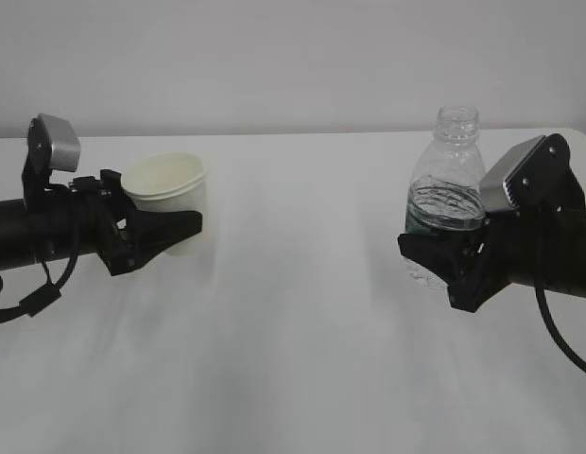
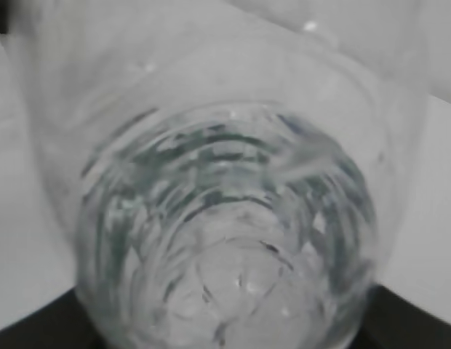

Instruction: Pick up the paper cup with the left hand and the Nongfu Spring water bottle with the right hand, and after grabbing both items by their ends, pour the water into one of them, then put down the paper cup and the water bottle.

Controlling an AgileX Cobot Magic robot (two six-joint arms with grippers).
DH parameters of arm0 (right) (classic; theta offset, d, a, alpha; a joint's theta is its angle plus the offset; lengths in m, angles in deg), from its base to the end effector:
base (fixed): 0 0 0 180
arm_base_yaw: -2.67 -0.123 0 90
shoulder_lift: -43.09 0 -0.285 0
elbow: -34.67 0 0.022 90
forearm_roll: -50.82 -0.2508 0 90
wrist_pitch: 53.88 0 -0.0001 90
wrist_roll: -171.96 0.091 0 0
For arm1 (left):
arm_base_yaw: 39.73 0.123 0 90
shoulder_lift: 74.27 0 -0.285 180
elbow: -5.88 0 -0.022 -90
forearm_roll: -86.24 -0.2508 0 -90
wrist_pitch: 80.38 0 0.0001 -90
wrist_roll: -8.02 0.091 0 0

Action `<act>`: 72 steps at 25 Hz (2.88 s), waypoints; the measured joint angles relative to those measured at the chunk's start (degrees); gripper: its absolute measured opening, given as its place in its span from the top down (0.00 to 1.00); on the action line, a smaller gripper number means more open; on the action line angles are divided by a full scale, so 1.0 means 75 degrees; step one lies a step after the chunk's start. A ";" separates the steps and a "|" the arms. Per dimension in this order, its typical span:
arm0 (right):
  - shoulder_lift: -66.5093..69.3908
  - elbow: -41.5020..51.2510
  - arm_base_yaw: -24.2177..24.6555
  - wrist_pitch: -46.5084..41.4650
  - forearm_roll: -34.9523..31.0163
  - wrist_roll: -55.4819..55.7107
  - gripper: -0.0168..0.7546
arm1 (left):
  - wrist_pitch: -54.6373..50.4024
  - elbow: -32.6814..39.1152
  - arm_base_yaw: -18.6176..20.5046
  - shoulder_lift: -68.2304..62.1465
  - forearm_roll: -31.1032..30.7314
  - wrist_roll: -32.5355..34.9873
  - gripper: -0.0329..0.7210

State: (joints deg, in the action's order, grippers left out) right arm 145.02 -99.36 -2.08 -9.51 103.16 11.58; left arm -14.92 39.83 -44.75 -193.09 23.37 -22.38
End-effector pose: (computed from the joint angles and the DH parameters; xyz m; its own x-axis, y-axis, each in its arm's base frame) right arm 0.2732 0.0732 0.1665 -0.1957 -0.3453 -0.9179 -0.6935 0.7105 -0.1194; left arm 0.3149 -0.1016 0.1433 -0.1783 0.1041 -0.9785 0.8556 0.5074 -0.1019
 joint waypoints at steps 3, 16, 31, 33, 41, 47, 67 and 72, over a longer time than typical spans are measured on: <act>0.0000 0.0000 0.0000 0.0000 0.0028 0.0000 0.43 | 0.0005 0.0000 -0.0500 0.0000 0.0014 -0.0017 0.25; 0.0000 0.0000 0.0000 -0.0129 0.0307 0.0000 0.43 | 0.0018 0.0000 -0.2268 0.0000 0.0185 -0.0017 0.25; 0.0000 -0.0125 0.0000 -0.0158 0.0915 0.0005 0.43 | 0.0018 0.0003 -0.3514 0.0000 0.0572 -0.0017 0.25; 0.0000 -0.0236 0.0000 -0.0130 0.1002 0.0068 0.43 | -0.0001 0.0003 -0.3526 0.0000 0.0572 -0.0017 0.26; 0.0000 -0.0578 0.0000 -0.0118 0.1405 0.0222 0.43 | -0.0310 0.0003 -0.3526 0.0000 0.0609 -0.0017 0.26; 0.0000 -0.0833 -0.0509 -0.0434 0.1548 0.0255 0.43 | -0.0510 0.0003 -0.3526 0.0000 0.0609 -0.0017 0.26; 0.0000 -0.1313 -0.0787 -0.0740 0.1987 -0.0218 0.43 | -0.0432 0.0003 -0.3544 0.0000 0.0609 -0.0017 0.26; 0.0000 -0.1313 -0.0787 -0.0740 0.1987 -0.0598 0.43 | -0.0317 0.0003 -0.3544 0.0000 0.0556 -0.0017 0.26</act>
State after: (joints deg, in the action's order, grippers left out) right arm 145.02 -109.20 -7.98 -15.06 118.07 7.10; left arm -17.30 39.85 -71.33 -193.09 27.54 -22.51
